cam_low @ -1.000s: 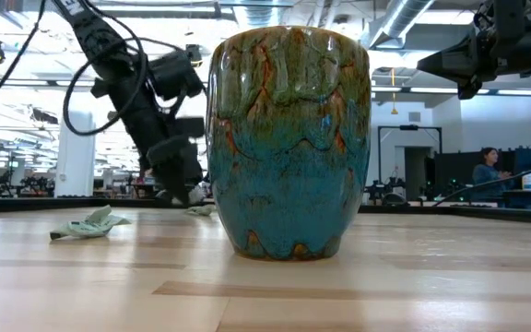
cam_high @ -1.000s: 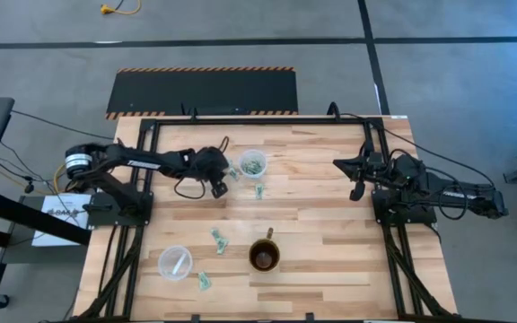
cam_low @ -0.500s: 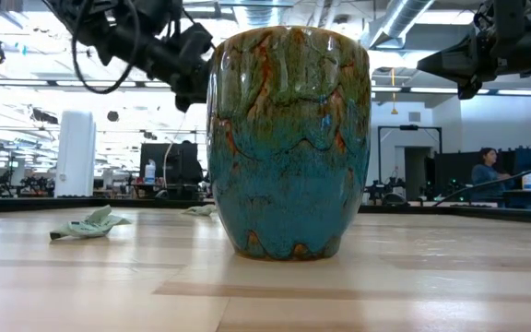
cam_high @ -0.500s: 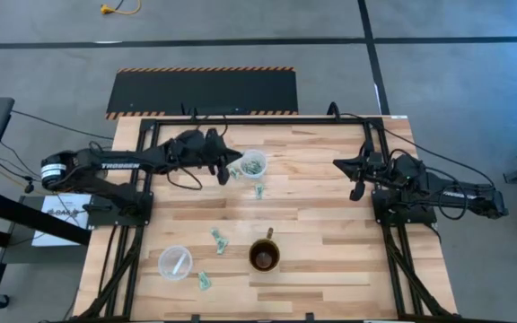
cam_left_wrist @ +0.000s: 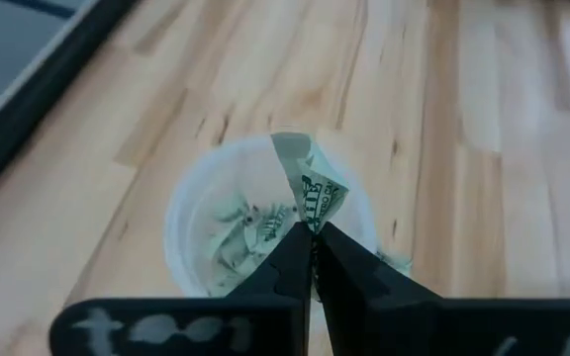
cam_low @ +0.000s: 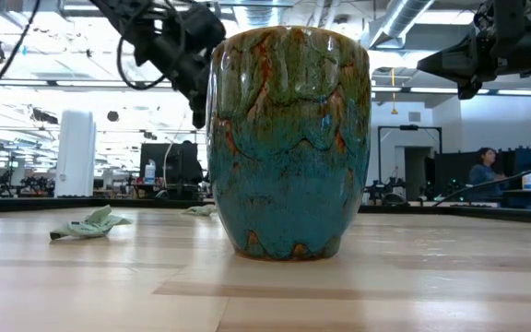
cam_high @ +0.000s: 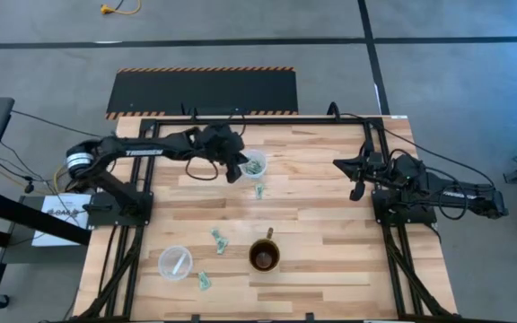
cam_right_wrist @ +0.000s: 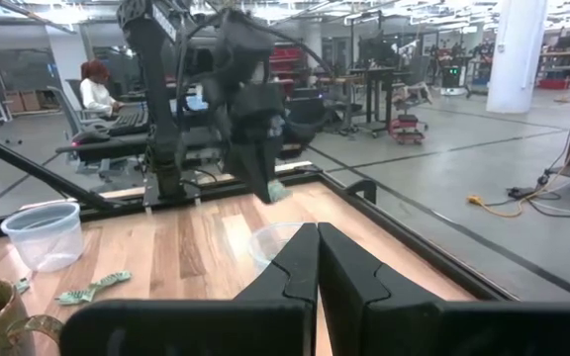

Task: Pick and place items into bin
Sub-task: Put the stevia packet into the top transparent bin

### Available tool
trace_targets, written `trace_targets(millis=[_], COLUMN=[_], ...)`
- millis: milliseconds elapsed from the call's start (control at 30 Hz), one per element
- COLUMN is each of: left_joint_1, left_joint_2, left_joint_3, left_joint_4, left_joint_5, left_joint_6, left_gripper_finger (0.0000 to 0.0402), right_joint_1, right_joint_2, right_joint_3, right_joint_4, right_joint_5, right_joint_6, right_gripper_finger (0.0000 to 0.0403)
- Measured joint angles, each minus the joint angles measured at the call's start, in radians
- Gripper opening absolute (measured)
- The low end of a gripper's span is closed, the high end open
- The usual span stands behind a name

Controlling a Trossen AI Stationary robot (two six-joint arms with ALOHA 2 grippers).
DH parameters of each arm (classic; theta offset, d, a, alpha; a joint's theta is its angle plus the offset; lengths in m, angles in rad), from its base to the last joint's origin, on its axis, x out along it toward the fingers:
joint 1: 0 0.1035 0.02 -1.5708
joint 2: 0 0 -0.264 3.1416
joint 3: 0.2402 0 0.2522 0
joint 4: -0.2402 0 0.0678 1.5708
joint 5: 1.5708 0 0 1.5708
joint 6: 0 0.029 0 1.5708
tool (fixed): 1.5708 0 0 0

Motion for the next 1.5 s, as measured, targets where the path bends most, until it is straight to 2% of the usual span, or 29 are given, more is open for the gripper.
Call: trace_targets(millis=[200,433,733,867,933,1200,1500], left_joint_1=[0.0,0.0,0.0,0.005,0.005,0.012,0.139], left_joint_2=[0.102,0.125,0.124,0.095,0.067,-0.048,-0.067], left_joint_3=[0.062,0.069,0.069,0.069,0.069,0.064,-0.083], left_joint_4=[-0.061,-0.063,-0.063,-0.085,-0.1,-0.253,-0.269], left_joint_5=[-0.002,-0.017,0.009,-0.001,-0.037,-0.178,-0.154], left_joint_6=[0.023,0.032,0.056,0.089,0.099,0.116,0.127], left_gripper_finger=[0.0002,0.0017,0.0087,0.0118,0.0128,0.0139,0.0139], right_joint_1=[0.0,0.0,0.0,0.0,0.0,0.0,0.0], right_joint_2=[0.0,0.0,0.0,0.0,0.0,0.0,0.0], right_joint_3=[0.0,0.0,0.0,0.0,0.0,0.0,0.0], right_joint_4=[0.0,0.0,0.0,0.0,0.0,0.0,0.0], right_joint_5=[0.0,0.0,0.0,0.0,0.0,0.0,0.0], right_joint_6=[0.0,0.0,0.0,0.0,0.0,0.0,0.0], right_gripper_finger=[0.0,0.0,0.0,0.0,0.0,0.0,0.0])
